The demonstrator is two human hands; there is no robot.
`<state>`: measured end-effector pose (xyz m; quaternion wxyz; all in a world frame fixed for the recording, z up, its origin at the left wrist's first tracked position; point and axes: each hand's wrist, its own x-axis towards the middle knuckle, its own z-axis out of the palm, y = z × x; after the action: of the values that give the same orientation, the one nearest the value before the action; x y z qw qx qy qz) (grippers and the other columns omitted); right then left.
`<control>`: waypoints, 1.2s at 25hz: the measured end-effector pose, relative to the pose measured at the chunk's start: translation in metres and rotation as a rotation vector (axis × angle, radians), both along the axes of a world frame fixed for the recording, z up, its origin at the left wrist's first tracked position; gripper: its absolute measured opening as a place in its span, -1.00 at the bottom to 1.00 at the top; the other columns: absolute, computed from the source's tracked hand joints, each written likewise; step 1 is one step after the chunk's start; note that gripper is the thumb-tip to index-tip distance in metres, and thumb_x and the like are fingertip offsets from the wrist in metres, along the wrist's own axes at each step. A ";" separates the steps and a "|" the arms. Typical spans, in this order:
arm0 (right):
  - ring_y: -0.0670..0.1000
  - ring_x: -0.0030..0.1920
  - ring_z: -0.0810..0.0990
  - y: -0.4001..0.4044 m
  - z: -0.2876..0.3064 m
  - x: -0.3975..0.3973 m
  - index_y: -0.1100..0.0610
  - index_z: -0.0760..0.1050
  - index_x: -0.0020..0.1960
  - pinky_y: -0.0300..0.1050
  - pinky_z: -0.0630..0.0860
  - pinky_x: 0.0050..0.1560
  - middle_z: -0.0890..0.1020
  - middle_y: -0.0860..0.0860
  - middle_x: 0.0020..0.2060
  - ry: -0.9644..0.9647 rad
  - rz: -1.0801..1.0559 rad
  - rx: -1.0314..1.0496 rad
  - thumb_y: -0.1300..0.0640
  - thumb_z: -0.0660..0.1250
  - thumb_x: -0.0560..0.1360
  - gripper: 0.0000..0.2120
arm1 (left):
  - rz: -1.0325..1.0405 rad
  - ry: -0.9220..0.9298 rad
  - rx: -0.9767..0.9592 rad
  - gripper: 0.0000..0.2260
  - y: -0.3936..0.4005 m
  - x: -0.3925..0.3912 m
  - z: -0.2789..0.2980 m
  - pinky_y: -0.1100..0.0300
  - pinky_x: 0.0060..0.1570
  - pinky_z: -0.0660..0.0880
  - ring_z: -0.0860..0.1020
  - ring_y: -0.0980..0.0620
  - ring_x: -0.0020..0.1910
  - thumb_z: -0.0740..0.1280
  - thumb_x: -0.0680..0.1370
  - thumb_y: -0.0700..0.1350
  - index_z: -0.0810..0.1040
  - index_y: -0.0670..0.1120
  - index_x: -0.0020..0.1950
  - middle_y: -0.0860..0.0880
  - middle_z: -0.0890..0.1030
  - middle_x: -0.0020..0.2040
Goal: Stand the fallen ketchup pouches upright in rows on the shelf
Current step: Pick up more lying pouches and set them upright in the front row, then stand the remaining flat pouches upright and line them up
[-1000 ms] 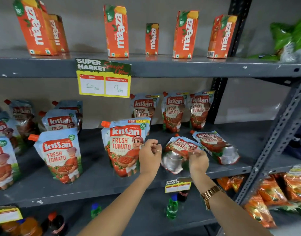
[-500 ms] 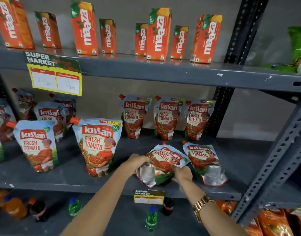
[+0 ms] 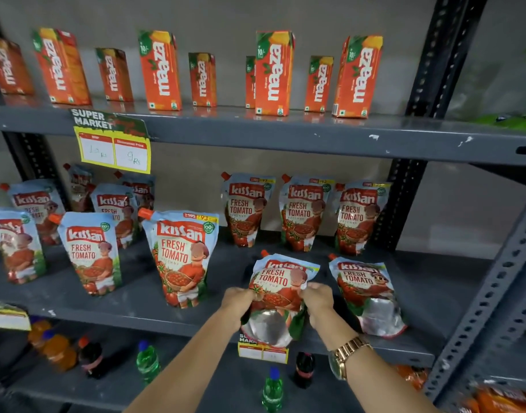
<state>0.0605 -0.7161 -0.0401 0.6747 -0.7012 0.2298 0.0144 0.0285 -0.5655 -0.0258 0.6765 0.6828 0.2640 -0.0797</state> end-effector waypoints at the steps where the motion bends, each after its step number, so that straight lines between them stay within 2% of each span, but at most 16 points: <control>1: 0.14 -0.10 0.59 0.002 0.004 0.000 0.22 0.54 -0.28 0.01 0.55 0.03 0.65 0.20 -0.11 -0.053 -0.003 -0.023 0.41 0.25 0.43 -0.80 | 0.025 -0.050 -0.012 -0.88 -0.001 -0.001 0.003 0.12 -0.18 0.53 0.59 -0.13 -0.18 0.40 0.41 -0.32 0.58 -0.25 -0.07 -0.23 0.65 -0.06; 4: 0.10 -0.10 0.60 0.006 0.028 0.000 0.07 0.50 -0.35 0.04 0.57 0.04 0.65 0.15 -0.12 -0.259 -0.005 -0.022 0.41 0.26 0.45 -0.69 | -0.011 -0.244 0.059 -0.83 -0.002 0.000 0.018 0.08 0.00 0.53 0.57 -0.10 0.00 0.34 0.48 -0.28 0.61 -0.21 0.05 -0.18 0.64 0.05; 7: 0.07 -0.09 0.59 0.006 0.039 0.000 0.03 0.50 -0.27 0.02 0.55 0.01 0.63 0.15 -0.13 -0.416 0.057 -0.014 0.39 0.25 0.47 -0.70 | -0.006 -0.382 0.145 -0.76 0.001 0.005 0.022 0.10 0.07 0.50 0.55 -0.03 0.06 0.29 0.51 -0.31 0.54 -0.18 0.17 -0.11 0.61 0.10; 10: 0.05 -0.06 0.60 0.006 0.027 -0.005 0.09 0.50 -0.13 0.01 0.55 0.07 0.63 0.13 -0.11 -0.433 0.113 -0.090 0.38 0.28 0.46 -0.80 | -0.046 -0.370 0.224 -0.73 0.005 0.010 0.010 0.04 0.18 0.48 0.52 -0.08 0.22 0.27 0.51 -0.32 0.47 -0.16 0.20 -0.15 0.57 0.23; 13: 0.04 -0.08 0.58 0.006 0.024 -0.009 0.14 0.49 -0.10 -0.09 0.54 0.00 0.62 0.11 -0.13 -0.460 0.068 -0.144 0.42 0.28 0.43 -0.80 | -0.062 -0.322 0.204 -0.73 0.007 0.012 0.006 -0.01 0.23 0.48 0.51 -0.09 0.24 0.29 0.50 -0.31 0.45 -0.17 0.19 -0.17 0.56 0.25; 15: 0.05 -0.09 0.57 0.004 0.028 -0.011 0.18 0.53 -0.11 -0.08 0.52 -0.01 0.62 0.14 -0.14 -0.470 0.027 -0.102 0.45 0.26 0.40 -0.79 | -0.055 -0.335 0.235 -0.73 0.006 0.009 0.008 0.07 0.15 0.49 0.53 -0.08 0.20 0.32 0.48 -0.31 0.47 -0.19 0.17 -0.14 0.58 0.20; 17: 0.10 -0.08 0.58 -0.002 0.029 -0.009 0.22 0.57 -0.09 0.00 0.52 0.03 0.64 0.19 -0.12 -0.475 -0.042 -0.085 0.43 0.26 0.40 -0.80 | 0.022 -0.387 0.323 -0.71 0.001 -0.001 0.011 0.16 0.02 0.47 0.54 -0.06 0.10 0.37 0.45 -0.27 0.48 -0.19 0.16 -0.08 0.56 0.12; 19: 0.19 -0.08 0.60 -0.012 0.028 -0.006 0.23 0.58 -0.12 0.06 0.55 0.04 0.65 0.25 -0.12 -0.468 -0.177 -0.165 0.42 0.25 0.39 -0.81 | 0.197 -0.461 0.423 -0.69 -0.008 -0.013 0.011 0.26 -0.12 0.39 0.47 0.00 -0.06 0.42 0.41 -0.24 0.47 -0.16 0.12 -0.06 0.49 0.00; 21: 0.20 -0.10 0.61 -0.027 0.031 -0.005 0.23 0.58 -0.14 0.07 0.55 0.03 0.67 0.25 -0.13 -0.442 -0.330 -0.237 0.40 0.24 0.38 -0.82 | 0.284 -0.555 0.428 -0.77 -0.023 -0.025 0.009 0.38 -0.28 0.32 0.42 0.00 -0.19 0.43 0.40 -0.25 0.45 -0.13 -0.02 -0.03 0.43 -0.19; 23: 0.18 -0.06 0.61 -0.042 0.038 -0.007 0.27 0.58 -0.10 -0.01 0.51 0.00 0.68 0.23 -0.11 -0.399 -0.439 -0.283 0.36 0.25 0.40 -0.84 | 0.233 -0.602 0.382 -0.81 -0.042 -0.030 0.008 0.46 -0.35 0.36 0.42 0.02 -0.29 0.42 0.40 -0.24 0.40 -0.08 -0.21 0.01 0.42 -0.34; 25: 0.20 -0.02 0.61 -0.055 0.045 -0.010 0.30 0.57 -0.04 -0.05 0.48 -0.03 0.67 0.23 -0.09 -0.388 -0.468 -0.310 0.36 0.24 0.42 -0.82 | 0.168 -0.624 0.339 -0.75 -0.060 -0.030 0.006 0.53 -0.36 0.38 0.42 0.09 -0.36 0.42 0.41 -0.23 0.37 -0.02 -0.31 0.04 0.44 -0.39; 27: 0.22 0.00 0.60 -0.070 0.052 -0.013 0.30 0.57 0.00 -0.04 0.49 0.00 0.66 0.23 -0.07 -0.385 -0.463 -0.391 0.37 0.23 0.41 -0.78 | 0.100 -0.639 0.301 -0.76 -0.078 -0.027 0.007 0.50 -0.35 0.40 0.42 0.14 -0.38 0.41 0.42 -0.24 0.39 0.00 -0.30 0.05 0.46 -0.39; 30: 0.23 0.05 0.59 -0.096 0.052 -0.013 0.28 0.57 0.02 0.03 0.52 0.08 0.66 0.23 -0.01 -0.345 -0.415 -0.495 0.35 0.24 0.41 -0.78 | 0.016 -0.605 0.271 -0.91 -0.101 -0.020 0.006 0.46 -0.36 0.38 0.48 0.08 -0.30 0.40 0.44 -0.20 0.50 -0.08 -0.15 0.06 0.50 -0.34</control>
<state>0.0477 -0.8119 0.0119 0.5021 -0.7737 0.2466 -0.2976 0.0083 -0.6669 -0.0200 0.6277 0.7574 0.0648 0.1680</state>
